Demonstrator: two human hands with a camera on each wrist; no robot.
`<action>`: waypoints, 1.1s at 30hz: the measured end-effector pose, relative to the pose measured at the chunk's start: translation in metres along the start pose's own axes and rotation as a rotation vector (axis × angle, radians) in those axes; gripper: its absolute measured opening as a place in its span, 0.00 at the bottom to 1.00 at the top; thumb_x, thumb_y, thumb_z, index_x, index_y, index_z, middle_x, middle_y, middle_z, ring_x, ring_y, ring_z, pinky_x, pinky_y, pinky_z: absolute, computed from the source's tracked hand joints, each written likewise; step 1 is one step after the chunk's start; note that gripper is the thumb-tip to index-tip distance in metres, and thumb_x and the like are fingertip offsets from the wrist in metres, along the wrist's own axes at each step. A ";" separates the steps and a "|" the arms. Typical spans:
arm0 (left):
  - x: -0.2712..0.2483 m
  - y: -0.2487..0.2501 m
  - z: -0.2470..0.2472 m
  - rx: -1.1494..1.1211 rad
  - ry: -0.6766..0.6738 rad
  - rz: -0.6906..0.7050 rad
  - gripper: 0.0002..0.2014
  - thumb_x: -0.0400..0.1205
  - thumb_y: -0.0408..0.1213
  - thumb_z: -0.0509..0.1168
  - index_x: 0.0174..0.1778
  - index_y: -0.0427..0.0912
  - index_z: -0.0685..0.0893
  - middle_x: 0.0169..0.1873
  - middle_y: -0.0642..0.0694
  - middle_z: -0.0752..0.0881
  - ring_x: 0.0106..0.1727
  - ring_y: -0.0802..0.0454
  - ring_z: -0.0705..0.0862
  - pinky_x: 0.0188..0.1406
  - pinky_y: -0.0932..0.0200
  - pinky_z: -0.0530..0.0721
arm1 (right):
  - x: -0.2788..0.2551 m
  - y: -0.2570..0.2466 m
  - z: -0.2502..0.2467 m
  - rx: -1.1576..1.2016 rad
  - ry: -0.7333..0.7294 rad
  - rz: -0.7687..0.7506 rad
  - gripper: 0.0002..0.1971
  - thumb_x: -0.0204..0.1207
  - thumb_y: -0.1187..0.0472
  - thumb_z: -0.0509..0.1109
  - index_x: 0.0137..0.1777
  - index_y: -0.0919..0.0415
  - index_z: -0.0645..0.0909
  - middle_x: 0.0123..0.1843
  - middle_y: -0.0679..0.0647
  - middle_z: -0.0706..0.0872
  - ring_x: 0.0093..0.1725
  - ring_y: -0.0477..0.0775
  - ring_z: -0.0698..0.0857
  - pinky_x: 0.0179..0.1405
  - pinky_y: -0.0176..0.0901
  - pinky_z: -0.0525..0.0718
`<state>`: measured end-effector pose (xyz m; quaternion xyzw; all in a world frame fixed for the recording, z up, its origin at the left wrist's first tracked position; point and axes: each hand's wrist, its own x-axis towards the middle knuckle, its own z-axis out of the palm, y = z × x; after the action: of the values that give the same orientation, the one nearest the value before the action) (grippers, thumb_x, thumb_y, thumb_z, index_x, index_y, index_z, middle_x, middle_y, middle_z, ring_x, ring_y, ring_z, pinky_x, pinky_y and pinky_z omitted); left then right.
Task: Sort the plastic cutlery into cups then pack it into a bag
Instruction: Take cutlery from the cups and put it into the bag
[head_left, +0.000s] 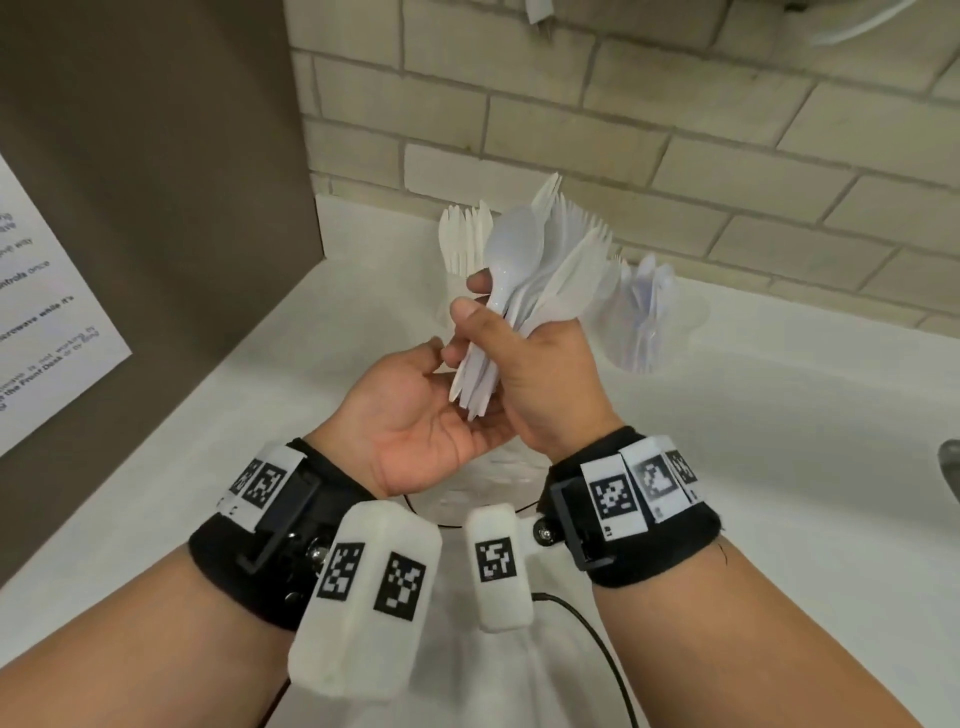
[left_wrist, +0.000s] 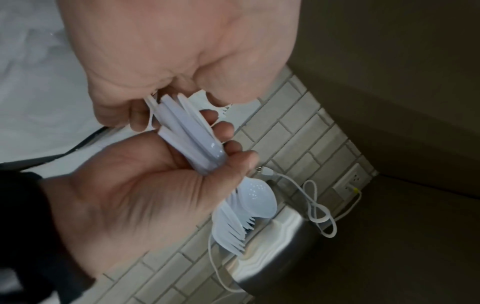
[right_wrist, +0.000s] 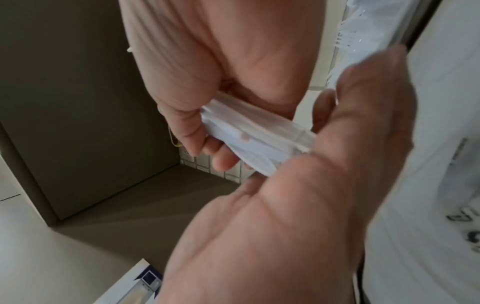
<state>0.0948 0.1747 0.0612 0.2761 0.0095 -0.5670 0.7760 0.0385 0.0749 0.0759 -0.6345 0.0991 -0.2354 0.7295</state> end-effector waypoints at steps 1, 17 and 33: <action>0.001 0.000 -0.001 -0.013 -0.002 0.006 0.23 0.87 0.45 0.50 0.74 0.38 0.76 0.71 0.41 0.79 0.70 0.46 0.80 0.67 0.42 0.79 | -0.001 0.000 0.000 0.007 -0.011 0.003 0.08 0.72 0.65 0.75 0.49 0.54 0.82 0.37 0.56 0.84 0.39 0.57 0.86 0.48 0.57 0.88; -0.018 0.012 0.028 1.171 -0.008 0.396 0.22 0.64 0.43 0.80 0.52 0.37 0.89 0.49 0.43 0.92 0.52 0.43 0.90 0.49 0.41 0.89 | -0.017 0.007 -0.008 -0.069 -0.511 0.256 0.10 0.67 0.78 0.64 0.34 0.63 0.79 0.25 0.59 0.76 0.20 0.51 0.76 0.27 0.43 0.77; -0.011 0.005 0.023 0.942 0.155 0.549 0.15 0.83 0.40 0.64 0.31 0.45 0.87 0.43 0.39 0.92 0.43 0.44 0.91 0.54 0.45 0.87 | -0.012 0.011 -0.012 -0.424 -0.505 0.243 0.09 0.69 0.67 0.79 0.48 0.67 0.85 0.43 0.60 0.91 0.44 0.56 0.90 0.53 0.49 0.89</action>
<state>0.0884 0.1754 0.0866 0.6268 -0.2606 -0.2646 0.6850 0.0247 0.0709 0.0615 -0.7936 0.0370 0.0435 0.6058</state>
